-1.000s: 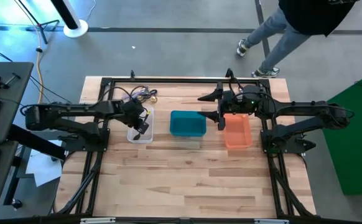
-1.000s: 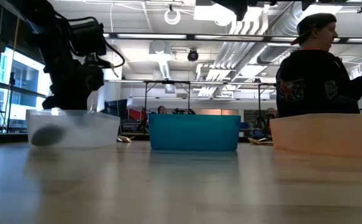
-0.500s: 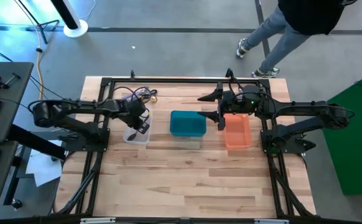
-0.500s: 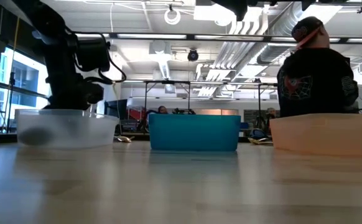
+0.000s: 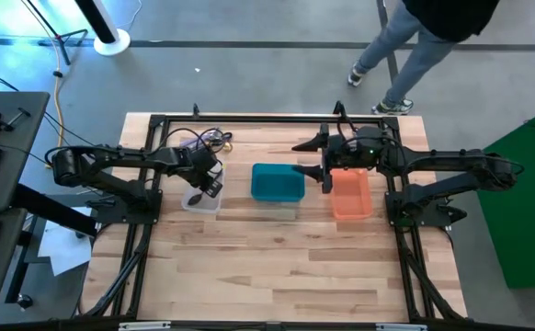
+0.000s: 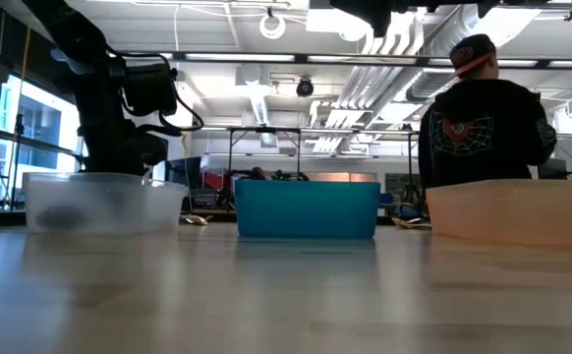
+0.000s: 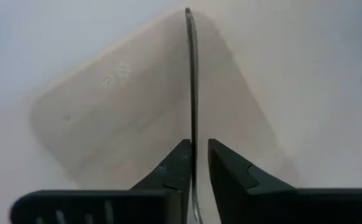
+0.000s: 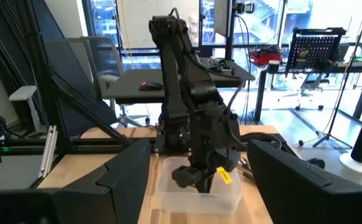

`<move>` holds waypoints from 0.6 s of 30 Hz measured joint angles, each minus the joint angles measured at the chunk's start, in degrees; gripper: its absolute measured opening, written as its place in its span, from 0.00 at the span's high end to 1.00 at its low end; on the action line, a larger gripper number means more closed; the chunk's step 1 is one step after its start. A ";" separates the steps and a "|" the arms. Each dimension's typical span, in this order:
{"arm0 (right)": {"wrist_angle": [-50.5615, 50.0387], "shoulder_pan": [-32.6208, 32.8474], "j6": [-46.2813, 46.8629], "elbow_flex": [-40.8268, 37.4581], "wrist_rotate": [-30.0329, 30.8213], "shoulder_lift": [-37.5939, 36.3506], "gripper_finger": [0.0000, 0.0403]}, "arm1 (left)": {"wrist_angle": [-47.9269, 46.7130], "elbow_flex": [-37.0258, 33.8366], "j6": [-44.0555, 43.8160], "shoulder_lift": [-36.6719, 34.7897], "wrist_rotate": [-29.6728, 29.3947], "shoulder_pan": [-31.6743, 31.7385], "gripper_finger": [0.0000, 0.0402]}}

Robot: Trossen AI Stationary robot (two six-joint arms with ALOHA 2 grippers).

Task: Sort silverware by color (type)
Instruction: Put the black spoon into the transparent bin

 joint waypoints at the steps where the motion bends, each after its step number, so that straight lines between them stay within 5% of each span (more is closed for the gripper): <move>1: -0.15 0.02 0.00 0.00 0.00 0.01 0.37 | 0.02 0.00 0.24 0.00 0.00 0.00 0.85; 18: -0.16 0.02 0.02 0.00 0.17 0.02 0.37 | -6.10 5.33 3.91 -0.86 2.16 0.06 0.65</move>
